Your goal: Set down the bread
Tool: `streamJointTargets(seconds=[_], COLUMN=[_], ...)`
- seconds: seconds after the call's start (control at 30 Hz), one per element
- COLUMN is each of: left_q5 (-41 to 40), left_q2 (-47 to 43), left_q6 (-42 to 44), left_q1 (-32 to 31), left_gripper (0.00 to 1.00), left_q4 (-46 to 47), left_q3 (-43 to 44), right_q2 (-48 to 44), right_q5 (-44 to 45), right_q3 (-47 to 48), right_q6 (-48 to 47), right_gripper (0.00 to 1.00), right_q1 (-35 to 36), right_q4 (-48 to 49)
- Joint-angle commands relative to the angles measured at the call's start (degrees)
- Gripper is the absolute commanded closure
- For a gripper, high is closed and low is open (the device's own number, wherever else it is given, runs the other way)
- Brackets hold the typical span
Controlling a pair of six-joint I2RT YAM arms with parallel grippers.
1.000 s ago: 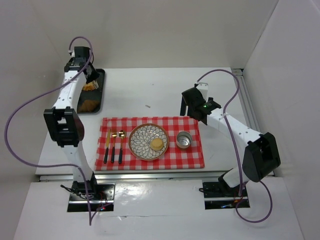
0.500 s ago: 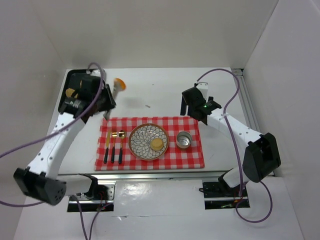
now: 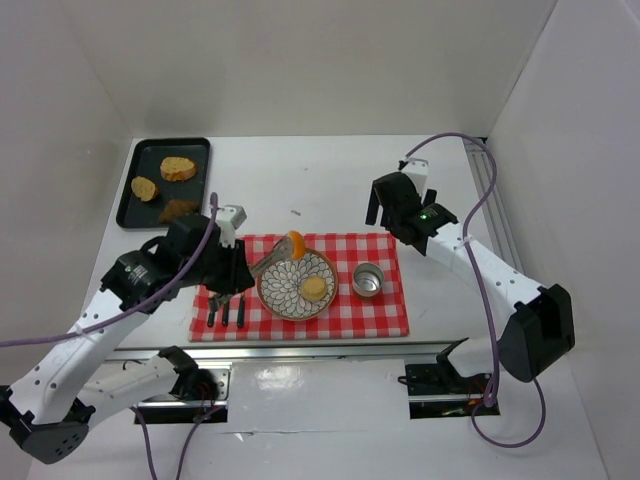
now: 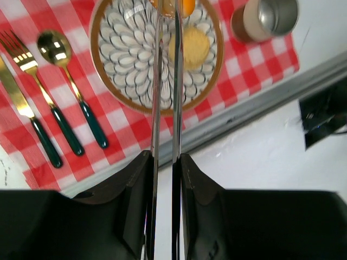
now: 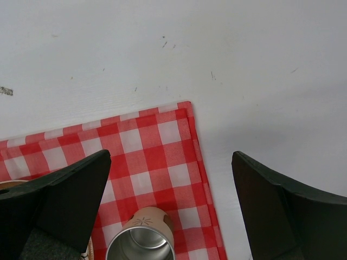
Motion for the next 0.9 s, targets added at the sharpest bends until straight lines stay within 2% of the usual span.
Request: streamJointTargets(seconds=[0.0,0.23,0.3,0.37,0.4,0.5,0.6,0.7,0.87], left_q5=[1.4,-1.7,-2.4,-3.4,-4.2,-4.2,-6.0,-7.1,-9.5], left_q2=[-0.2,0.5,1.2,1.8,1.8,2.4,3.6,4.1,4.6], left_q6=[0.7,-3.2,-3.8,-3.9,-4.4,-4.4,-4.4,-4.4,-5.1], left_q1=[-2.8,-7.9,-8.8,-9.6,-10.2,-11.3,-11.8,-11.8,-11.8], left_gripper=[0.96,0.96,0.90,0.78,0.68,0.54,0.51,0.42,0.43], left_q4=[-2.1,-0.3,-0.3,-0.8,-0.8,-1.3,-3.2,-4.5,-5.7], left_q3=[-2.4,-8.1,-8.7,-8.7,-8.7,-8.7,-5.8,-3.9,-0.1], right_q2=[-2.0,-3.8,-4.4,-4.4,-4.4,-4.4,-4.4,-4.4,-4.4], right_q5=[1.6,1.6,1.6,1.6,1.6,1.6,1.6,1.6,1.0], right_q3=[0.8,0.8,0.8,0.8,0.8,0.8,0.8,0.8,0.3], right_q6=[1.6,1.7,2.2,2.2,2.2,2.2,2.2,2.2,2.2], right_gripper=[0.00,0.00,0.00,0.00,0.00,0.00,0.00,0.00,0.00], right_q1=[0.4,0.4,0.4,0.4,0.4,0.4,0.4,0.4,0.4], right_q4=[-1.1,-1.7,-1.7,-1.7,-1.7,-1.7,-1.7,-1.7,-1.7])
